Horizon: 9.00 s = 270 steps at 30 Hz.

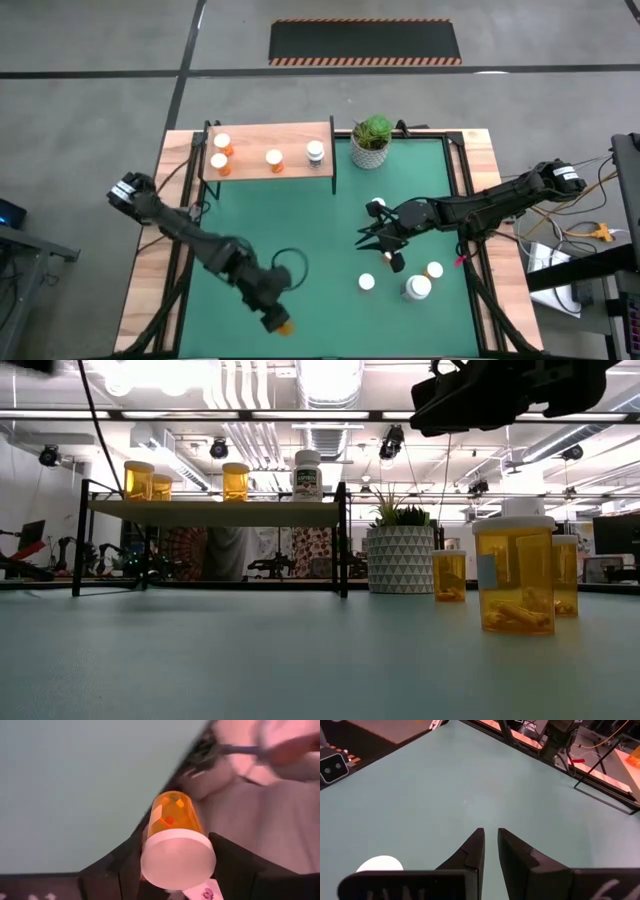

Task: Pick and place medicine bottles onto shelf by color
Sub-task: Put the orange pill bottle on the shelf aligned with the other orange pill bottle

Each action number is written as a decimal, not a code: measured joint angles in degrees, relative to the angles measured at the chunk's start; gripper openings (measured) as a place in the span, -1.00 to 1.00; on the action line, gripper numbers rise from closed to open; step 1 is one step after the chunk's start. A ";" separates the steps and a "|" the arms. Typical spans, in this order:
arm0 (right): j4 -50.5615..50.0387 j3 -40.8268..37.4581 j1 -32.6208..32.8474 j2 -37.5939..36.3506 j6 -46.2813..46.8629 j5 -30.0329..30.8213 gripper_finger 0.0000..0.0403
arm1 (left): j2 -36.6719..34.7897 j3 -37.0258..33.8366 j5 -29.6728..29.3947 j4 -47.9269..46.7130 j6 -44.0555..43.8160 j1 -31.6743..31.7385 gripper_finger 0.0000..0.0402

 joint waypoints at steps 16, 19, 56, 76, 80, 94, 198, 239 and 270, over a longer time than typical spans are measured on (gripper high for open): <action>-1.15 0.00 0.00 -0.07 -0.19 0.02 -0.79 | 0.00 35.74 -0.75 -52.82 37.99 25.79 -0.10; -1.11 0.00 0.00 -0.07 -0.33 0.02 -0.79 | -0.27 39.64 -3.09 -54.64 45.53 32.84 -0.10; -0.97 0.00 -0.22 -0.09 0.29 0.04 -0.79 | 19.66 44.62 -25.51 -55.06 89.93 69.43 -0.06; -1.14 0.00 -0.20 -0.09 0.59 0.04 -0.79 | 19.45 44.34 -22.03 -55.06 89.70 68.96 -0.03; -1.15 0.00 -0.20 -0.09 0.57 0.04 -0.79 | 19.43 43.77 -22.03 -55.06 89.68 68.99 0.08; -1.16 0.00 -0.21 -0.09 0.65 0.04 -0.79 | 17.48 43.80 -21.95 -55.06 91.23 68.45 0.16; -1.86 0.70 -0.20 -0.09 19.33 3.21 -0.79 | -19.88 -5.76 -27.18 18.15 85.86 18.78 -0.92; -41.79 10.92 -15.37 -0.09 21.01 13.49 0.48 | -45.39 -42.72 -33.48 60.05 94.74 16.34 -0.92; -15.18 -9.22 -19.61 -0.07 25.16 13.35 0.62 | -45.03 -43.47 -33.46 60.26 96.06 16.34 -0.92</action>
